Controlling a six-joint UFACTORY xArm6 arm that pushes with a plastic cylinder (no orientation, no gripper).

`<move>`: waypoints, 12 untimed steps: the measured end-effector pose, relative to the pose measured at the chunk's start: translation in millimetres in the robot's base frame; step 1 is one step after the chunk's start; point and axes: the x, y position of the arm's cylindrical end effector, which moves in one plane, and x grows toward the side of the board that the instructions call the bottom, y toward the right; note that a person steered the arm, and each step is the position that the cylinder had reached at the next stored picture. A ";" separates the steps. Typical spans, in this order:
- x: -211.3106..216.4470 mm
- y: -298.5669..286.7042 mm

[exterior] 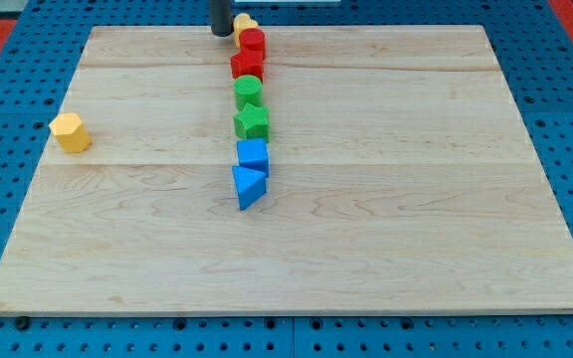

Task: Move the yellow hexagon to the bottom of the blue triangle

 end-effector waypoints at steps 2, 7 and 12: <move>5.8 4.2; 179.2 -191.2; 276.9 -129.8</move>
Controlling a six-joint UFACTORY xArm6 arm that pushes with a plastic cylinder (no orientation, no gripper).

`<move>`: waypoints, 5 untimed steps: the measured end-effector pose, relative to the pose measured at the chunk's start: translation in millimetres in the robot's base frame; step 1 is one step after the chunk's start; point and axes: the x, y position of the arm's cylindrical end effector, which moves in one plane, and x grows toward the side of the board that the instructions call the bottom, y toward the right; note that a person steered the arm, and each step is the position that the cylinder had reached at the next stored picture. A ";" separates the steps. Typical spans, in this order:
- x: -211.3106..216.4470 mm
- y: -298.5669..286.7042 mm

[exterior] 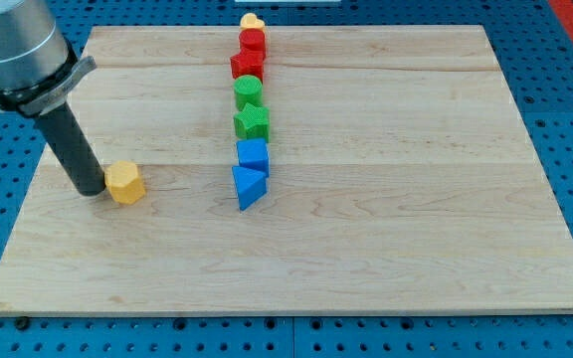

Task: Move the yellow hexagon to the bottom of the blue triangle

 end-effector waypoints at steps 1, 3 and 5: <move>-0.2 16.3; -24.2 61.5; 20.9 80.2</move>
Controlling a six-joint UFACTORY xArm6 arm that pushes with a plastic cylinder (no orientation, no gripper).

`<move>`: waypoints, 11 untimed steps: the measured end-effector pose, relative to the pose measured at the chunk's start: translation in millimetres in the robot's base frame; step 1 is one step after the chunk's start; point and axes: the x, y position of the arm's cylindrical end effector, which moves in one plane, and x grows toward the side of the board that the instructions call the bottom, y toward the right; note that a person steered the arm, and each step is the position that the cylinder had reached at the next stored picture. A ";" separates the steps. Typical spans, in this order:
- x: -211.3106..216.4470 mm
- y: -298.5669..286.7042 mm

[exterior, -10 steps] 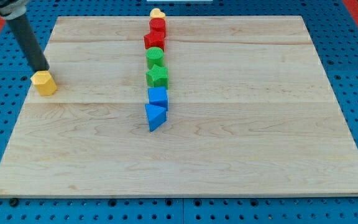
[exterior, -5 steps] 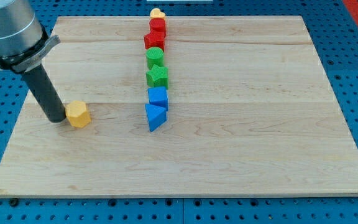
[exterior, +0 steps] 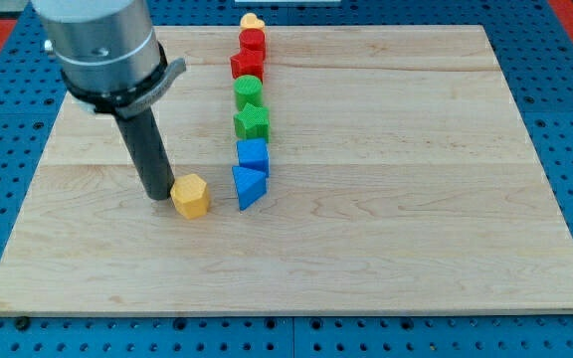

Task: Move the yellow hexagon to the bottom of the blue triangle

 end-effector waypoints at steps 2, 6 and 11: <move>8.6 3.3; 16.3 41.3; 102.2 -0.8</move>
